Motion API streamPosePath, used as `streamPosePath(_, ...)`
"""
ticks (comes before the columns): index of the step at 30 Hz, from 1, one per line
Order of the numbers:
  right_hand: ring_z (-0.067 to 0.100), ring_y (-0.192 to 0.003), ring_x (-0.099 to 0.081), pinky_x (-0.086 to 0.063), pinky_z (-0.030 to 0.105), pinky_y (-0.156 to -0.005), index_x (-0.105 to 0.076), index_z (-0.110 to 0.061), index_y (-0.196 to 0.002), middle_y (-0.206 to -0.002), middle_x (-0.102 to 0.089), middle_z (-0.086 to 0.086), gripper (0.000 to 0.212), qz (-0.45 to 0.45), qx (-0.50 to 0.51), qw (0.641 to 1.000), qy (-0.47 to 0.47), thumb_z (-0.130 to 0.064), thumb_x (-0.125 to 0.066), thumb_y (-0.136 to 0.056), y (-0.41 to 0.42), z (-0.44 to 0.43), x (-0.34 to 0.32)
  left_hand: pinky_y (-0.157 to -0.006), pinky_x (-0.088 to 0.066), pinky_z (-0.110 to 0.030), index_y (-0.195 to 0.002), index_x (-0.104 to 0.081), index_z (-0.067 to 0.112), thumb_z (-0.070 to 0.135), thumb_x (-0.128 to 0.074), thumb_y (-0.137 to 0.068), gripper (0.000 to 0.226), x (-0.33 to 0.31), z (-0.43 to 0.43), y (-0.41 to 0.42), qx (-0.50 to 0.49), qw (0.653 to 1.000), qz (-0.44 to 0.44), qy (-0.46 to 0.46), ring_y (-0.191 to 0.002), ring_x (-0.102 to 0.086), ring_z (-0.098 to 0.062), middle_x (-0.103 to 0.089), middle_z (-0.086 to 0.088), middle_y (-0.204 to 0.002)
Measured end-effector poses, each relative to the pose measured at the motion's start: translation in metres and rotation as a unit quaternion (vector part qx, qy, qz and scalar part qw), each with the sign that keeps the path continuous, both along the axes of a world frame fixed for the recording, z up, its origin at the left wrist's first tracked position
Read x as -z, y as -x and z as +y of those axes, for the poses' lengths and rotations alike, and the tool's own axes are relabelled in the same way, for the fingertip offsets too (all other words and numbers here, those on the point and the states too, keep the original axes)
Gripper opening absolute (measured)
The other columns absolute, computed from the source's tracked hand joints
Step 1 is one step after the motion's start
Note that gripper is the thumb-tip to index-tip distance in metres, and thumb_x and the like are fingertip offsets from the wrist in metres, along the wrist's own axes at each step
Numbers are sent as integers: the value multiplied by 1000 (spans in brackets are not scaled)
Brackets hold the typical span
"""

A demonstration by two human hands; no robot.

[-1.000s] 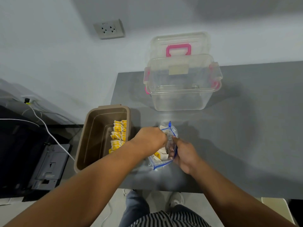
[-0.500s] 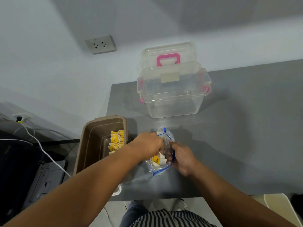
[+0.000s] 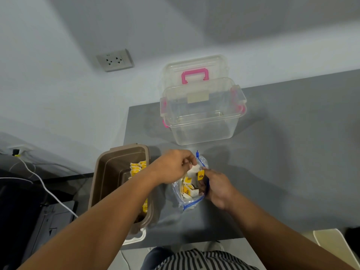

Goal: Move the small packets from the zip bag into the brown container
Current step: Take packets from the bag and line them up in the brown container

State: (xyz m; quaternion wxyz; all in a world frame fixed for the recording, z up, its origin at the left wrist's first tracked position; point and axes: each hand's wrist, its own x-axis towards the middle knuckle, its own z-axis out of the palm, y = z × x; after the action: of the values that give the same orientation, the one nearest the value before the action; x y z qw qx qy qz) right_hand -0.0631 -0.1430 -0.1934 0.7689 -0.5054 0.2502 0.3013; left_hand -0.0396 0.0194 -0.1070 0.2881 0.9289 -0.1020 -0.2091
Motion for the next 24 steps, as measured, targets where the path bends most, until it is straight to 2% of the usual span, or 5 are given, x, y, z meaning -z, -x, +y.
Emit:
streamPosePath(7,31,-91,-69,-57,51,-89,-63,4,-119,-101,-71,19,31,14,11,1000,6,-19,-47,-106,-2,2,-1,-75,-57,-23,-102,-73,19,25,-87,-75,31,0,2,-3,-67,997,34,25,-79,-67,-8,-71,5,-89)
streamPosePath(10,27,-85,-71,-58,41,-77,-66,0,-116,-96,-74,15,29,17,21,1000,-5,-18,-46,-106,-2,2,-1,-66,-53,-17,-98,-71,22,15,-84,-78,25,1,1,-3,-83,995,34,43,-68,-61,-4,-66,6,-85)
streamPosePath(13,25,-82,-71,-56,38,-71,-66,-1,-114,-92,-74,13,28,15,18,1000,-4,-18,-45,-107,-1,1,-2,-77,-59,-31,-109,-67,25,8,-78,-81,35,0,2,-1,-66,995,62,48,-80,-67,-14,-67,0,-98)
streamPosePath(19,33,-100,-70,-55,50,-93,-64,-1,-119,-112,-71,19,29,8,10,1000,1,-19,-44,-107,0,0,-2,-78,-47,-20,-125,-61,26,10,-72,-87,43,-3,5,1,-25,999,44,-5,-100,-60,-13,-61,7,-113)
streamPosePath(24,38,-109,-69,-54,53,-98,-65,-3,-118,-113,-72,21,30,6,6,1000,11,-20,-42,-108,3,-1,-1,-76,-49,-20,-122,-67,22,23,-67,-94,28,-3,4,5,-37,999,23,-20,-91,-64,-11,-67,4,-109)
